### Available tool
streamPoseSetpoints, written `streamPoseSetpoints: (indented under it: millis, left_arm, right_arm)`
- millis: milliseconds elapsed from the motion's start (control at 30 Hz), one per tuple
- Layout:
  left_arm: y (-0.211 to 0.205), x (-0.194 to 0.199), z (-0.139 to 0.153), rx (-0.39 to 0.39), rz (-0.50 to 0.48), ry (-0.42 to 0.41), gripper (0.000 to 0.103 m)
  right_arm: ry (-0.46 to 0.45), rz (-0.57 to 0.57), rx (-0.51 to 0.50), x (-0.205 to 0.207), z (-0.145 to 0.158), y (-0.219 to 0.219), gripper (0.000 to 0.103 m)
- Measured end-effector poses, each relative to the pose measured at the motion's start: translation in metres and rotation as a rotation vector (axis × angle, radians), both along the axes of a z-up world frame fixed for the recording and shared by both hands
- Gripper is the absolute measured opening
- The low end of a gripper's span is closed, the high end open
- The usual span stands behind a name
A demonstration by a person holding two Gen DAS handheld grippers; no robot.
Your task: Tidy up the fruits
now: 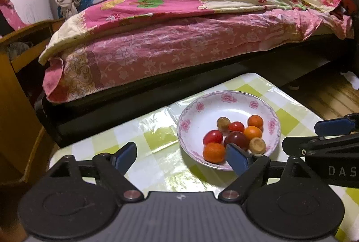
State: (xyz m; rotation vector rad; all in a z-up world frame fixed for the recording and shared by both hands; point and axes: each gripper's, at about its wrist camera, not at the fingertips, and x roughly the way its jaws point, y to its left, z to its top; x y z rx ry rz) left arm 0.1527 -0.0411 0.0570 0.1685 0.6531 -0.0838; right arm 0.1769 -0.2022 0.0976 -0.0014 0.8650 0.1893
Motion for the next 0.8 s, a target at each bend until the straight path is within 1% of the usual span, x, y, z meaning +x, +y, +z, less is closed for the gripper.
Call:
streamPoseSetpoints:
  millis: [67, 333, 467, 800]
  left_arm:
    - [0.001, -0.003, 0.0, -0.014, -0.001, 0.008, 0.097]
    - [0.001, -0.018, 0.001, -0.02, 0.007, 0.007, 0.099]
    - [0.004, -0.025, 0.003, -0.034, 0.014, 0.007, 0.103]
    - [0.007, -0.046, 0.002, -0.047, 0.025, 0.019, 0.103]
  right_arm:
    - [-0.001, -0.008, 0.009, -0.004, 0.002, -0.001, 0.05]
    - [-0.01, -0.017, 0.017, -0.022, 0.006, 0.0, 0.051]
    - [-0.015, -0.026, 0.019, -0.03, 0.008, -0.002, 0.052]
    - [-0.012, -0.033, 0.019, -0.05, 0.01, -0.003, 0.052]
